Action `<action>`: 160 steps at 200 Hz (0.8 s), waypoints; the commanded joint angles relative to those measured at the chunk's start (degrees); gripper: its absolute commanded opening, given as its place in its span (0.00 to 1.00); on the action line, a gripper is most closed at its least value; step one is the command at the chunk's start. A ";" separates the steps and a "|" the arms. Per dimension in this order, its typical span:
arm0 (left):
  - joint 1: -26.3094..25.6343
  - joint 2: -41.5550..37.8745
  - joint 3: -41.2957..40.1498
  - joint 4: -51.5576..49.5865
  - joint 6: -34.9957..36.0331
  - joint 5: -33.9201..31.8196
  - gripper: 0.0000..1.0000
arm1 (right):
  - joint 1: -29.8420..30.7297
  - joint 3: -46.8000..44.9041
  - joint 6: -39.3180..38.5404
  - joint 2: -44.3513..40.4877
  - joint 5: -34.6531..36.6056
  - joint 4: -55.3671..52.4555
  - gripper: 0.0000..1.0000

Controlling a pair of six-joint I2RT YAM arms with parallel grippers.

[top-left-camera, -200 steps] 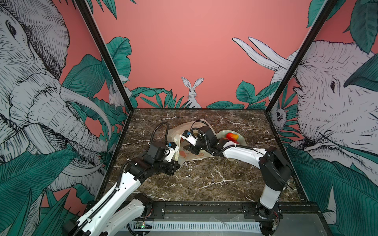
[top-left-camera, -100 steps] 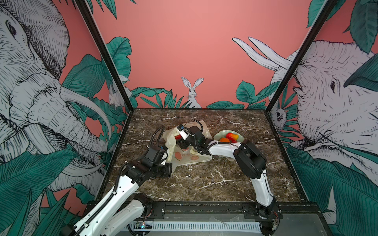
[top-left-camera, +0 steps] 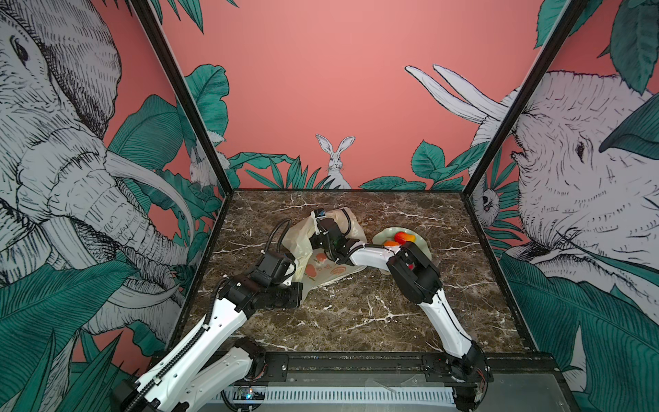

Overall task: Take fruits out of the plastic bag
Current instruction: Take out the fake fruit from the plastic bag.

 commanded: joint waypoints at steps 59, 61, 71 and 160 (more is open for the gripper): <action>-0.18 -0.84 -1.09 1.00 0.70 0.37 0.00 | 0.00 15.99 4.52 8.90 0.45 -18.89 0.78; -0.18 -0.84 -1.16 0.94 0.66 0.35 0.00 | -0.04 16.17 4.47 8.97 0.68 -19.27 0.77; -0.18 -0.91 -1.13 0.85 0.79 0.18 0.00 | 0.00 16.61 4.19 9.03 1.56 -20.49 0.72; -0.17 -2.54 -1.40 -0.87 0.85 -2.03 0.00 | -0.24 12.22 2.00 6.38 0.36 -13.16 0.40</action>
